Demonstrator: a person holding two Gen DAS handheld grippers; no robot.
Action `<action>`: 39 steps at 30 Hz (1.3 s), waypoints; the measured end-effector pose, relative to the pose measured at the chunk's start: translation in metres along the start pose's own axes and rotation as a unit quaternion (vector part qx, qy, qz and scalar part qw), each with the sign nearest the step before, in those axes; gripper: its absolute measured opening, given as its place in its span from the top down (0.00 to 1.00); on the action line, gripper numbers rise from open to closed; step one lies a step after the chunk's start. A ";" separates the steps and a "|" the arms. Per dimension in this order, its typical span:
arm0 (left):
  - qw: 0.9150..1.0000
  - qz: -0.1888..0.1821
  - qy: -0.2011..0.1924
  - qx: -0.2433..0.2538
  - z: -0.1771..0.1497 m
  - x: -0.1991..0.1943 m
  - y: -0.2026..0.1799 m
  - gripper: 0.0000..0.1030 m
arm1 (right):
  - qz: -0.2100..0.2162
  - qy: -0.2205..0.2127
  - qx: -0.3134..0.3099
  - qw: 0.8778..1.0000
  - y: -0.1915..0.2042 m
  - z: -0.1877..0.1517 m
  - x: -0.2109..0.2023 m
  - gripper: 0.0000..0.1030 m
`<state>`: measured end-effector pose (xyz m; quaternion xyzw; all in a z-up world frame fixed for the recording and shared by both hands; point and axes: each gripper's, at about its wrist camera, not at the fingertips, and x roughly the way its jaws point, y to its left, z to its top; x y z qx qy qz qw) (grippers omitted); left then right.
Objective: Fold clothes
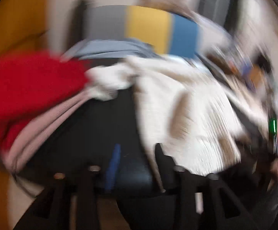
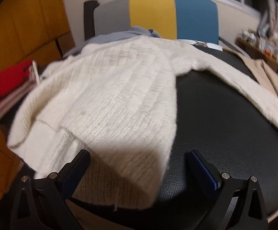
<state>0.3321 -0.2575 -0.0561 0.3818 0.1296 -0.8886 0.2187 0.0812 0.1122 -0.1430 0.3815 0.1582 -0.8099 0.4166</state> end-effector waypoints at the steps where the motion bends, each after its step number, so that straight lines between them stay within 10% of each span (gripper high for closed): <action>1: 0.999 0.003 0.002 0.047 0.005 0.007 -0.019 0.50 | -0.005 0.000 -0.005 1.000 0.002 -0.001 0.001 0.00; 4: 0.988 -0.008 0.016 0.151 0.015 0.033 -0.067 0.39 | -0.015 -0.008 -0.005 1.000 0.003 -0.001 0.003 0.00; 13: 0.972 0.043 0.085 0.213 0.006 0.099 -0.095 0.31 | -0.025 -0.038 -0.003 0.999 0.003 -0.004 0.008 0.00; 17: 0.987 -0.006 0.086 0.136 0.010 0.094 -0.075 0.76 | -0.023 -0.034 -0.001 0.999 0.002 -0.002 0.009 0.00; 21: 0.994 -0.070 0.083 0.029 0.024 0.088 -0.044 0.90 | -0.022 -0.026 0.004 0.999 0.000 0.002 0.008 0.04; 23: 0.992 -0.116 0.041 -0.016 0.038 0.068 -0.031 0.90 | -0.027 -0.032 -0.001 0.999 0.000 0.003 0.002 0.44; 24: 0.988 -0.146 0.015 -0.044 0.045 0.055 -0.022 0.90 | -0.027 -0.031 -0.001 0.999 -0.002 0.007 0.000 0.84; 25: 0.984 -0.166 -0.003 -0.065 0.051 0.046 -0.014 0.90 | -0.027 -0.027 0.007 0.999 -0.007 0.013 -0.002 0.88; 34: 0.974 -0.196 -0.045 -0.108 0.040 -0.006 0.031 0.92 | 0.013 -0.172 -0.053 0.984 -0.009 0.061 -0.126 0.88; 39: 0.979 -0.149 0.031 -0.134 -0.020 0.000 0.044 0.92 | 0.040 -0.043 -0.164 0.985 0.023 0.018 -0.108 0.88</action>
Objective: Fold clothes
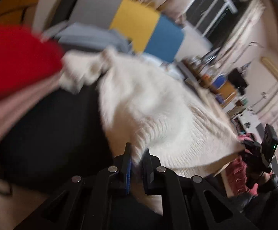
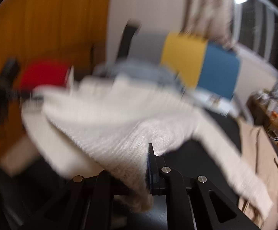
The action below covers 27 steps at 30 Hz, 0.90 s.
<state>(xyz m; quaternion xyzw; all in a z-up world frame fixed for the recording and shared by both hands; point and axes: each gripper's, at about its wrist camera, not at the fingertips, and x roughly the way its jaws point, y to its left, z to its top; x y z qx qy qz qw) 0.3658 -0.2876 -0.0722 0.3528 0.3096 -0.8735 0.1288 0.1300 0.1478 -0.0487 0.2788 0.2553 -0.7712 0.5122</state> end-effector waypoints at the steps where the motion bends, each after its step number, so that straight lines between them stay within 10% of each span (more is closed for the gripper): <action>1: 1.000 0.012 0.010 -0.019 -0.007 0.003 0.004 0.92 | 0.008 0.038 -0.010 0.999 0.006 -0.013 0.011 0.88; 5: 0.997 -0.044 0.054 -0.045 -0.017 0.009 0.013 0.83 | 0.032 0.172 -0.024 0.984 0.014 -0.062 0.047 0.79; 10: 0.994 -0.095 0.005 -0.055 0.011 -0.027 0.027 0.79 | 0.094 0.220 -0.003 0.971 -0.007 -0.069 0.030 0.25; 13: 0.992 -0.088 -0.038 -0.082 0.035 -0.031 0.041 0.76 | 0.091 0.194 0.020 0.977 -0.030 -0.051 0.014 0.25; 19: 0.997 -0.046 -0.050 -0.027 0.091 0.041 0.006 0.75 | 0.075 -0.004 0.103 0.992 -0.060 0.037 0.033 0.12; 24: 0.999 0.003 -0.020 0.038 0.117 0.115 -0.029 0.75 | 0.157 -0.054 0.272 0.948 -0.074 0.072 0.117 0.10; 27: 0.997 0.056 0.006 0.058 0.107 0.144 -0.032 0.75 | 0.113 -0.024 0.299 0.947 -0.082 0.058 0.157 0.10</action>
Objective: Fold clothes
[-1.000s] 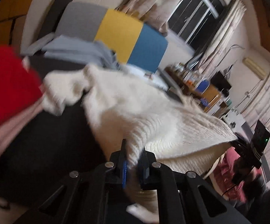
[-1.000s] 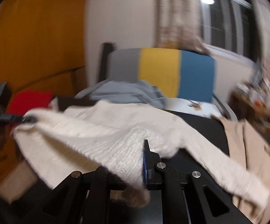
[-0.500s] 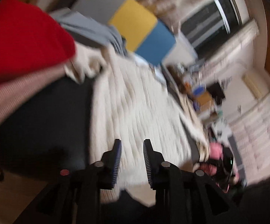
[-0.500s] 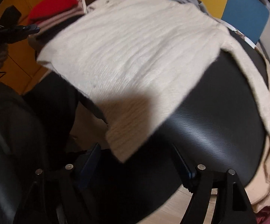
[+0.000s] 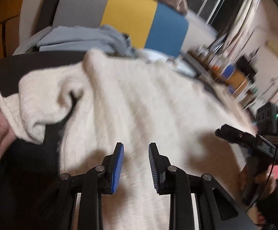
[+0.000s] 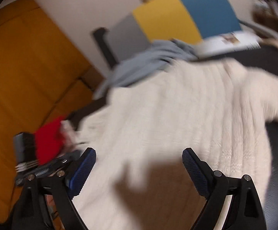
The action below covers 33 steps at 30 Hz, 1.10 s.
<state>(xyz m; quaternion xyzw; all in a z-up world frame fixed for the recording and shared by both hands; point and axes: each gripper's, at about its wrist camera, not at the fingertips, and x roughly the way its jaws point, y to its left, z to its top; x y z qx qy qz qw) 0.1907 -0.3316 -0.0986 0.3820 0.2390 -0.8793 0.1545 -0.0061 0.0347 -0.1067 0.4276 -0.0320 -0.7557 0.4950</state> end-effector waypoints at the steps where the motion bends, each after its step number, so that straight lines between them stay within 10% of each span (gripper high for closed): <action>1: 1.000 0.025 0.012 0.001 -0.010 0.009 0.004 0.75 | -0.023 0.005 0.005 1.000 -0.009 -0.003 0.011 0.11; 6: 0.998 0.015 -0.046 -0.046 -0.042 0.005 0.025 0.81 | -0.105 -0.006 -0.042 0.994 -0.042 -0.007 0.003 0.20; 12: 0.998 0.020 -0.020 -0.063 -0.024 0.010 0.021 0.80 | -0.094 0.005 -0.042 0.995 -0.046 -0.005 0.009 0.11; 21: 0.995 0.007 -0.094 -0.033 0.067 0.009 0.007 0.73 | -0.111 0.025 -0.086 0.990 -0.021 -0.001 0.017 0.01; 33: 0.995 0.073 -0.066 -0.017 0.145 0.112 0.015 0.73 | -0.086 -0.019 -0.096 0.991 -0.018 0.096 0.058 0.01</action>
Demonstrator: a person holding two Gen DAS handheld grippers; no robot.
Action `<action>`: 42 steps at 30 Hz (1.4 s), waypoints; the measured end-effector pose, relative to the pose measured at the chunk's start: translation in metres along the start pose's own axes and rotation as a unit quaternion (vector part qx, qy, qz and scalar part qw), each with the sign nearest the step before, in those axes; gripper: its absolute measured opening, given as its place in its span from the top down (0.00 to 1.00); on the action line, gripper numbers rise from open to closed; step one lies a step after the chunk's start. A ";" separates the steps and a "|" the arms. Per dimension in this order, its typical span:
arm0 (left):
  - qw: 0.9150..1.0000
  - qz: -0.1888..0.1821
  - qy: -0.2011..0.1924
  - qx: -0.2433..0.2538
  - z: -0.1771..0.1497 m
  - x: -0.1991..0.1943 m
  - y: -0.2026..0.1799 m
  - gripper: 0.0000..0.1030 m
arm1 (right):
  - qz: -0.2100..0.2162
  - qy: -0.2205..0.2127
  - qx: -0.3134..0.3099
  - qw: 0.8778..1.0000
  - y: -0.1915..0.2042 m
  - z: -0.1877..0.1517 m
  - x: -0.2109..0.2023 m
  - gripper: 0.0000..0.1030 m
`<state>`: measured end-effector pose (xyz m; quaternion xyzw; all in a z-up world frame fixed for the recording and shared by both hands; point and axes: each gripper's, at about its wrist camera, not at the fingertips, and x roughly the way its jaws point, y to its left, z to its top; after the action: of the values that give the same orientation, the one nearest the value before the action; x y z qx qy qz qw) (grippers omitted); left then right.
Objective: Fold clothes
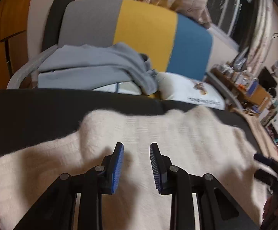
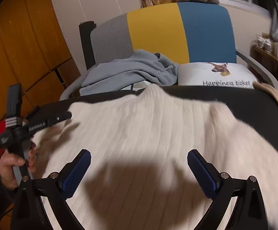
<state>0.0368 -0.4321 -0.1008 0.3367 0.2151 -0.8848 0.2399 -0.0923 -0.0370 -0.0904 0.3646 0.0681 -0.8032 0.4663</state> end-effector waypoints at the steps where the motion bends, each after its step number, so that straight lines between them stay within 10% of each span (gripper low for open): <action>1: 1.000 0.014 0.011 0.002 -0.002 0.010 0.006 0.73 | -0.006 0.009 -0.002 1.000 -0.005 0.009 0.017 0.01; 11: 0.995 0.064 0.009 -0.081 -0.002 0.021 0.084 0.81 | -0.085 0.082 -0.051 0.992 0.021 0.043 0.128 0.00; 23: 0.990 0.134 0.027 -0.035 0.009 0.010 0.062 0.76 | -0.058 0.070 -0.052 0.994 0.024 0.045 0.131 0.00; 29: 0.998 0.041 -0.028 0.045 -0.012 -0.060 -0.015 0.71 | 0.081 0.056 0.020 0.995 -0.015 0.055 0.063 0.00; 37: 0.975 -0.133 0.028 0.174 -0.077 -0.058 -0.157 0.70 | -0.184 0.062 -0.029 0.981 -0.116 0.023 -0.024 0.00; 42: 0.951 -0.196 0.071 0.229 -0.113 -0.054 -0.223 0.70 | -0.220 0.128 -0.060 0.965 -0.143 -0.019 -0.017 0.00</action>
<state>0.0007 -0.1786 -0.0913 0.3954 0.0843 -0.9139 -0.0375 -0.1914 0.0628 -0.1267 0.4120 0.2540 -0.8267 0.2868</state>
